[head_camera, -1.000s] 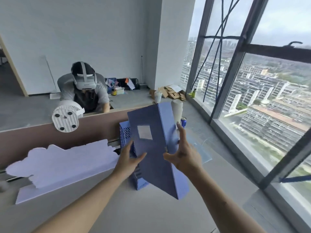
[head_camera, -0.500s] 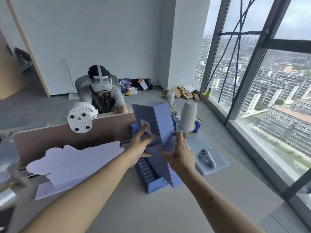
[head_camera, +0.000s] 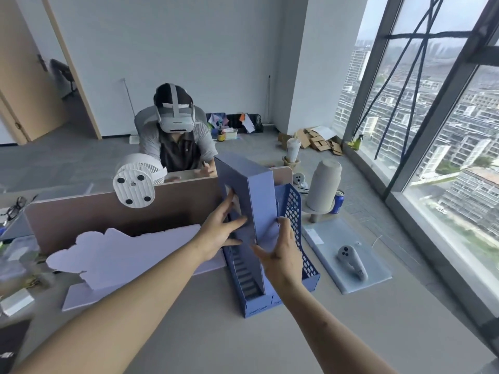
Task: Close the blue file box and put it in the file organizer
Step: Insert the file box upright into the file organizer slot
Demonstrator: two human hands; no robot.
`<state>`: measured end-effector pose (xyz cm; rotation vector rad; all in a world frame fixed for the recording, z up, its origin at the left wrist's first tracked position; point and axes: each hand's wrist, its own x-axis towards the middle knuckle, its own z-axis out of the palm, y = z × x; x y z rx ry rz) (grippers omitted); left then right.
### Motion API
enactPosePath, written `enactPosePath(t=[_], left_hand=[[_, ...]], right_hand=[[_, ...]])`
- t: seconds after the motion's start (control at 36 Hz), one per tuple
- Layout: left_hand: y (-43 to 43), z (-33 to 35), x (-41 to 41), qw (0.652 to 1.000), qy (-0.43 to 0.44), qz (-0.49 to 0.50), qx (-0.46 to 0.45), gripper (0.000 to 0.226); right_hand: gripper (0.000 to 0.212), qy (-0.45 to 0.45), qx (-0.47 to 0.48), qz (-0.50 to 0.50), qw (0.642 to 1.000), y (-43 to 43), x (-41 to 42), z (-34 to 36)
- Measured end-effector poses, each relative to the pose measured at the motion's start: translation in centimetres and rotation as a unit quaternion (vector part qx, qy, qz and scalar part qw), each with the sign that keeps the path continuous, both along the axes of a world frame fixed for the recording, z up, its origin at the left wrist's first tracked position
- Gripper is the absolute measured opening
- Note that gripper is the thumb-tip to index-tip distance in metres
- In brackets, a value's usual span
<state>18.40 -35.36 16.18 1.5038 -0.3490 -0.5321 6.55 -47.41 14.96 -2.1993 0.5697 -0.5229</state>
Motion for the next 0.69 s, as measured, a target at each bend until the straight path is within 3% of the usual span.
enactPosePath(t=[0.22, 0.69], left_hand=[[-0.9, -2.3, 0.4, 1.000, 0.012, 0.022, -0.019, 0.085], [-1.0, -8.0, -2.3, 0.995, 0.068, 0.048, 0.048, 0.086]], right_hand=[[0.059, -0.040, 0.125, 0.000, 0.991, 0.5, 1.2, -4.1], [0.067, 0.005, 0.198, -0.009, 0.980, 1.0, 0.3, -12.9]])
